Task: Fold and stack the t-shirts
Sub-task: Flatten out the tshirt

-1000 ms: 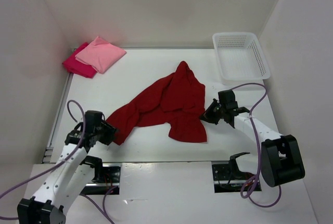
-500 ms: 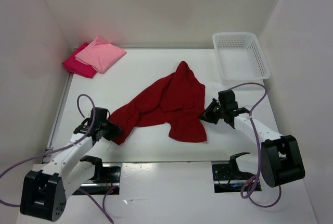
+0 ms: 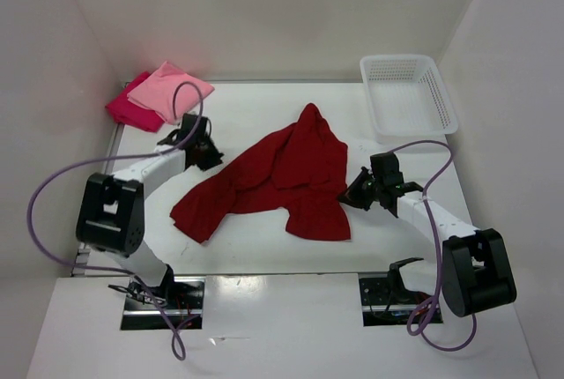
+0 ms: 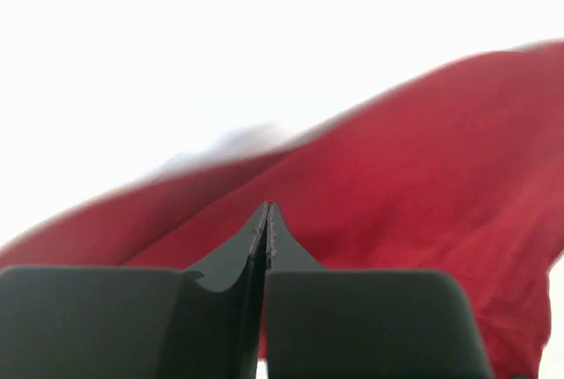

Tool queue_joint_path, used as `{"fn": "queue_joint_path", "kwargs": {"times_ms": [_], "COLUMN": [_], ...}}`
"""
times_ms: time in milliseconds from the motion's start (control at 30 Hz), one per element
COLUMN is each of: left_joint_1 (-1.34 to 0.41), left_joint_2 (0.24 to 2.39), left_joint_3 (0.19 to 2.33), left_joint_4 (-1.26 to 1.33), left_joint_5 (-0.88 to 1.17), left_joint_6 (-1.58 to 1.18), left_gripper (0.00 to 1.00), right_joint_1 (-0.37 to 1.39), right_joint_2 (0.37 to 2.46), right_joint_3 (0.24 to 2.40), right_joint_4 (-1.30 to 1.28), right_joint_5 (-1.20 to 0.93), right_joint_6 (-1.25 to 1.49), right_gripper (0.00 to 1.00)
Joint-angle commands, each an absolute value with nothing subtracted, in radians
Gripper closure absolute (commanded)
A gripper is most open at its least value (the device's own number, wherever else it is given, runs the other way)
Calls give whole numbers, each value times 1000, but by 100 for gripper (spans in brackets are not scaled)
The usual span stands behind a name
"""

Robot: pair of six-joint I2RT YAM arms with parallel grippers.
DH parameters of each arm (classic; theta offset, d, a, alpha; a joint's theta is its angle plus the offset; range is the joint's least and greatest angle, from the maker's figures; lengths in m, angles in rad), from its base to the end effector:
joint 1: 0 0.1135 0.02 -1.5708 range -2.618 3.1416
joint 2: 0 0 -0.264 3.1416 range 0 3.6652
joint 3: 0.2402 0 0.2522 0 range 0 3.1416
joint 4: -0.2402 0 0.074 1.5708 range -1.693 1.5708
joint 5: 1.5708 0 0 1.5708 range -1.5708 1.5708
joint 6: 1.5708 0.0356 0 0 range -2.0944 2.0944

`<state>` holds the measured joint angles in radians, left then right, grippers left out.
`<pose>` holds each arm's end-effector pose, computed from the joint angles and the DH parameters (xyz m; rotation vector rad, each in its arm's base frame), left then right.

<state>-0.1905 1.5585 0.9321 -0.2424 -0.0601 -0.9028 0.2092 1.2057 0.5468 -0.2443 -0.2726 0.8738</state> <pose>0.3157 -0.0587 0.1988 -0.8907 2.3161 -0.4086 0.2163 0.0557 0.1725 0.7313 2.4980 0.7702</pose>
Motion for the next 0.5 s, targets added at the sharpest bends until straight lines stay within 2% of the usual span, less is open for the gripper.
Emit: {"fn": "queue_joint_path", "kwargs": {"times_ms": [0,33,133,167,200,233,267,300,467], "left_joint_1": [-225,-250,-299,-299,-311,-311,-325,-336,-368], "left_joint_2": [1678,1698,1675,1651,1602,1580,1544,1530,1517], "left_joint_3": [1142,1220,1203,1168,1090,1053,1019,968,910], "left_joint_4": [-222,-277,-337,-337,-357,-357,-374,-385,-385], "left_joint_5": [1,29,80,80,80,80,80,43,43], "left_joint_6": [-669,-638,-580,-580,-594,-606,-618,-629,-664], "left_gripper": [98,94,51,42,28,21,5,0,0], "right_joint_1": [199,199,199,199,199,199,199,199,190], "right_joint_2": [1183,1183,1183,1174,1173,1173,1173,1173,1192], "right_joint_3": [565,565,565,565,565,565,565,565,565], "right_joint_4": [-253,-253,-253,-253,-253,-244,-244,-244,-233], "right_joint_5": [-253,-244,-233,-233,-233,-233,-233,-233,-242], "right_joint_6": [870,870,870,870,870,870,879,879,879], "right_gripper": [97,97,97,97,97,97,95,95,95]}}
